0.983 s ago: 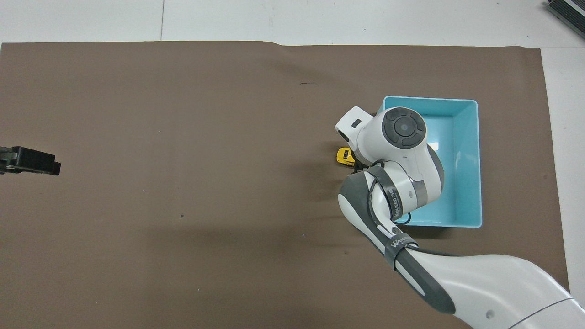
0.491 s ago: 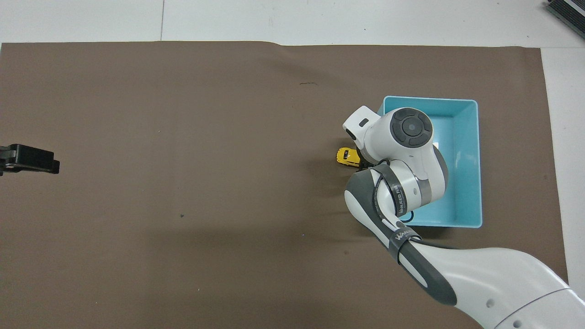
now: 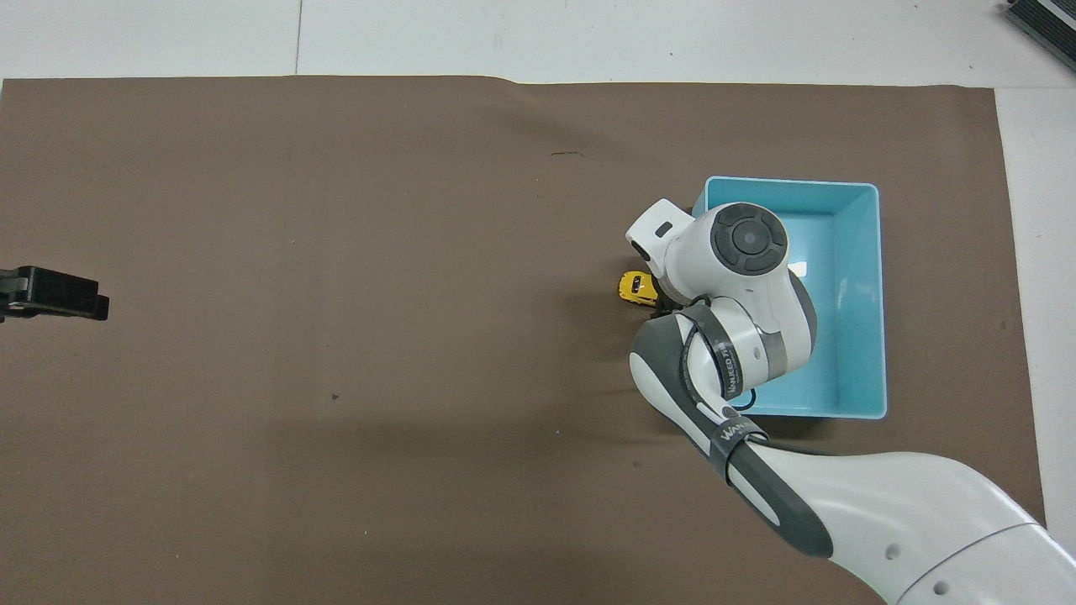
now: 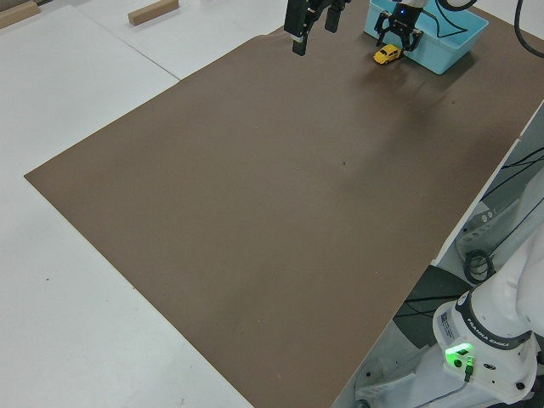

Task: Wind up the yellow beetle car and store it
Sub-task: 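Grasp the yellow car beside the box wall with the right gripper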

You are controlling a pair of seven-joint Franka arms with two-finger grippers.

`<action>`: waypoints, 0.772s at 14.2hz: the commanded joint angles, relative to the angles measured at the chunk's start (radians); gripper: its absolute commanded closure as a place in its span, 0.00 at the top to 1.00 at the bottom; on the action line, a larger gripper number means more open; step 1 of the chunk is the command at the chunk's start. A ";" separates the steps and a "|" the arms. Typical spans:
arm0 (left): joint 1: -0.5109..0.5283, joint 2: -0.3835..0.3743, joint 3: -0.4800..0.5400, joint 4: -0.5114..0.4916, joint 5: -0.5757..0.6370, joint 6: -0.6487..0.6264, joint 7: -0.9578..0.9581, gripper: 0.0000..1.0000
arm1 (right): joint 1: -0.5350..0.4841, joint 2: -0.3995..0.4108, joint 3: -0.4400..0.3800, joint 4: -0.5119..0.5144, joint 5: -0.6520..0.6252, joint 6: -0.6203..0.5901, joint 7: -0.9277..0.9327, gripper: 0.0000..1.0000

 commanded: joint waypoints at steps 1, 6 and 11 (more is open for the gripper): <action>0.019 -0.013 -0.010 -0.010 0.004 0.007 0.018 1.00 | -0.003 -0.003 0.006 -0.012 0.002 0.012 0.023 0.31; 0.020 -0.011 -0.007 -0.007 0.004 0.005 0.015 1.00 | 0.016 -0.001 0.005 0.017 0.001 -0.026 0.025 0.00; 0.020 -0.011 -0.009 -0.007 0.004 0.004 0.015 1.00 | 0.019 -0.004 0.009 0.086 -0.001 -0.103 0.026 0.00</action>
